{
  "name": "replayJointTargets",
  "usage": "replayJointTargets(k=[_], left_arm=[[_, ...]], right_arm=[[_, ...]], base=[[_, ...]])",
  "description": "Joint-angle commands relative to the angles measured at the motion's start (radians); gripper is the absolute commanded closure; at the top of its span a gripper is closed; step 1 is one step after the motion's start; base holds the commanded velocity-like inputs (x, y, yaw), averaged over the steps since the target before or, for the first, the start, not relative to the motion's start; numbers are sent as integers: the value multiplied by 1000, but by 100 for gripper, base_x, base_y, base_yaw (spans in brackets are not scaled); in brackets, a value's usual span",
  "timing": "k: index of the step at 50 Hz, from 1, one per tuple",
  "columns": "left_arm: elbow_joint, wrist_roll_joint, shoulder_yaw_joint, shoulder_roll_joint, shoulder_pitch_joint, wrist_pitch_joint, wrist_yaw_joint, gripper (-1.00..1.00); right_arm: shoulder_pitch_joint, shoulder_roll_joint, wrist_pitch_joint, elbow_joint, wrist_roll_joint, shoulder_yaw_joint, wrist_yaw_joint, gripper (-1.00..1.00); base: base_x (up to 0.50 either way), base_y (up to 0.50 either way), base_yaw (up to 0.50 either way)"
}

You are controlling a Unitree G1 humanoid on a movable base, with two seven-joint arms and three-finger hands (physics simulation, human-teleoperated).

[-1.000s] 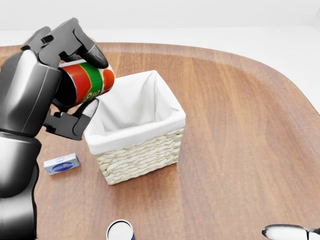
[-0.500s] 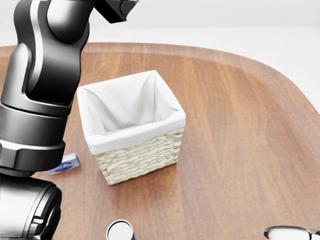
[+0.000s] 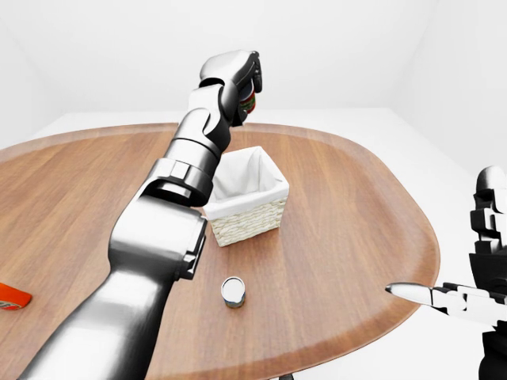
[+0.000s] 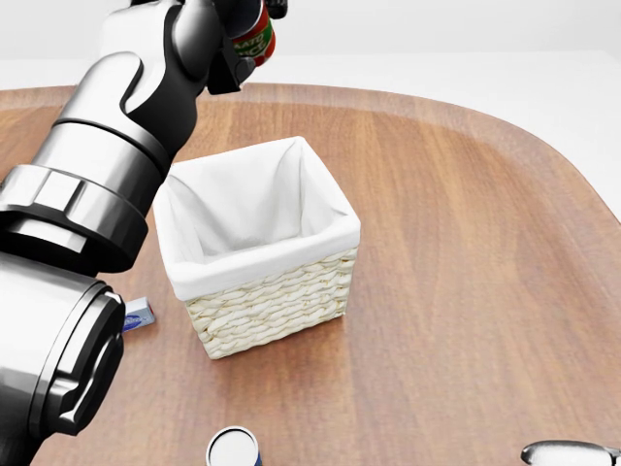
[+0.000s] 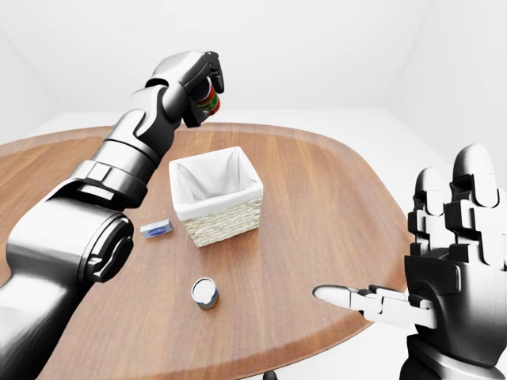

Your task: Pick up the tomato sauce, and put it in the basket.

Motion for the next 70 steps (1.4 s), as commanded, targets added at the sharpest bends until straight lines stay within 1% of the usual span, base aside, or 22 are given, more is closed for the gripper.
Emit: replayJointTargets(k=[1, 6, 8, 16, 22, 24, 27, 30, 34, 36, 41, 46, 49, 54, 59, 64, 70], left_arm=[[101, 88, 0, -15, 28, 0, -97, 100], [103, 105, 4, -13, 48, 0, -111, 100], [103, 106, 8, -10, 46, 0, -114, 100], [106, 118, 8, -14, 68, 0, -97, 100], [107, 124, 8, -20, 89, 0, -100, 100], [109, 130, 5, -20, 100, 0, -97, 100], [111, 137, 3, -20, 112, 0, -92, 100], [113, 141, 4, -19, 123, 0, -83, 100], [115, 147, 4, -19, 138, 0, -76, 100], [117, 151, 3, -20, 146, 0, -70, 100], [119, 153, 5, -22, 168, 0, -58, 100], [121, 158, 5, -20, 174, 0, -59, 100], [121, 161, 5, -20, 178, 0, -59, 100], [123, 166, 4, -22, 192, 0, -56, 100], [124, 169, 4, -24, 198, 0, -55, 100], [126, 174, 3, -26, 209, 0, -46, 100], [128, 178, 3, -31, 226, 0, -41, 100]], right_arm=[[0, 12, 0, 0, 3, -8, 11, -100], [2, 5, -3, 0, 2, -2, 4, -100], [-3, 3, 2, 0, 0, 2, 2, -100], [-2, 13, 2, 0, -4, 2, 11, -100], [-5, 17, 6, 0, -6, 4, 14, -100], [1, 19, -1, 0, -4, 0, 17, -100], [2, 20, -3, 0, -4, -1, 18, -100], [-5, 30, 7, 0, -13, 4, 24, -100], [0, 30, 1, 0, -10, 0, 27, -100], [-4, 24, 4, 0, -10, 4, 21, -100], [1, 8, -1, 0, 1, 1, 9, -100], [4, 1, -6, 0, 7, -3, 3, -100], [1, -2, -3, 0, 7, -1, -1, -100], [13, -27, -19, 0, 20, -2, -23, -100], [13, -47, -22, 0, 26, 1, -41, -100], [17, -45, -27, 0, 22, 4, -40, -100], [9, -43, -18, 0, 18, 9, -39, -100]], base=[[0, 0, 0], [0, 0, 0], [0, 0, 0], [0, 0, 0], [0, 0, 0], [0, 0, 0], [0, 0, 0], [0, 0, 0], [0, 0, 0], [0, 0, 0], [0, 0, 0], [0, 0, 0], [0, 0, 0], [0, 0, 0], [0, 0, 0], [0, 0, 0], [0, 0, 0]])
